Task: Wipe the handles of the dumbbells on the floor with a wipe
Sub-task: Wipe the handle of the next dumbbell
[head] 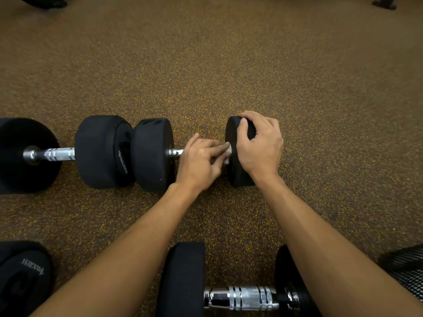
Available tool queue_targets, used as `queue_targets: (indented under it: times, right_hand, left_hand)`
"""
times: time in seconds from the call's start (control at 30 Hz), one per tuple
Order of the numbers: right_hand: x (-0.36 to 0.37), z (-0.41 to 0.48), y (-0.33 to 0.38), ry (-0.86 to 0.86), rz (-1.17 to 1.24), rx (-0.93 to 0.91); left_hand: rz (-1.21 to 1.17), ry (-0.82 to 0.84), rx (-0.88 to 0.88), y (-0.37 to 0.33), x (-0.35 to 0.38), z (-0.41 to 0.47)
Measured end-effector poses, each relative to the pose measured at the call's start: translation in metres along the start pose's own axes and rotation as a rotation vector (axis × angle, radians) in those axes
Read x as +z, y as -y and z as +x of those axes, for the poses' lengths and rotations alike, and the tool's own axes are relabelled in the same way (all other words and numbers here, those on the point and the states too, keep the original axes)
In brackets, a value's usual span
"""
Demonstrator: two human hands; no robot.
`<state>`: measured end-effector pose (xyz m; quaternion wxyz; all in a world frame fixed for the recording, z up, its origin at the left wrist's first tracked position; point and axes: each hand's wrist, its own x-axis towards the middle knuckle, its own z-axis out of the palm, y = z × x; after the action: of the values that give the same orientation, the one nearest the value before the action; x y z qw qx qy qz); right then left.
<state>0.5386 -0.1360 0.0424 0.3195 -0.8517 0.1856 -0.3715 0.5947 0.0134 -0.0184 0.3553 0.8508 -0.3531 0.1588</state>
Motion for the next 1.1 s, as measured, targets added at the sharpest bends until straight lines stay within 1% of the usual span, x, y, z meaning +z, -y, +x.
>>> queue_targets:
  times: [0.07, 0.1, 0.17, 0.27, 0.33, 0.4, 0.53, 0.6, 0.73, 0.8, 0.93, 1.0, 1.1]
  right_hand:
    - [-0.001, 0.0, 0.001, 0.002, 0.004, 0.0]
    - [-0.001, -0.001, 0.0, 0.0, 0.006, -0.001]
    - [-0.002, -0.002, 0.0, -0.003, 0.01, 0.002]
    - [-0.003, -0.004, 0.0, -0.008, 0.007, -0.003]
    - [-0.003, -0.005, 0.0, -0.001, 0.009, -0.003]
    - [-0.004, -0.004, 0.001, 0.0, 0.011, 0.001]
    - [-0.002, -0.002, 0.002, -0.002, 0.012, 0.006]
    - [-0.002, -0.001, 0.002, -0.003, 0.011, 0.004]
    - [-0.003, -0.001, 0.003, 0.007, 0.01, 0.01]
    - [-0.003, -0.002, 0.003, -0.002, 0.013, 0.006]
    - [-0.003, -0.002, 0.001, -0.001, 0.023, 0.002]
    - [-0.004, -0.003, 0.002, 0.01, 0.024, 0.012]
    - [-0.005, -0.003, 0.002, 0.014, 0.016, 0.017]
  left_hand:
    - [0.061, 0.039, -0.063, -0.003, -0.006, 0.004]
    - [0.069, 0.043, -0.058, -0.004, -0.006, 0.003]
    - [0.056, 0.034, 0.01, -0.001, -0.006, -0.002]
    - [0.059, -0.028, 0.069, 0.009, -0.009, -0.013]
    - [0.074, -0.084, 0.05, 0.013, -0.012, -0.018]
    - [0.065, -0.102, 0.038, 0.008, -0.009, -0.018]
    - [0.016, -0.036, 0.095, -0.003, 0.003, -0.005]
    - [0.008, -0.035, 0.081, 0.001, 0.001, -0.005]
    - [0.038, -0.092, 0.026, 0.005, -0.008, -0.017]
    - [0.093, -0.07, 0.025, -0.003, -0.004, -0.013]
    - [0.08, 0.012, 0.077, -0.007, 0.0, -0.006]
    - [0.102, 0.005, 0.076, -0.002, -0.007, -0.01]
    - [0.101, -0.022, 0.03, 0.001, -0.015, -0.013]
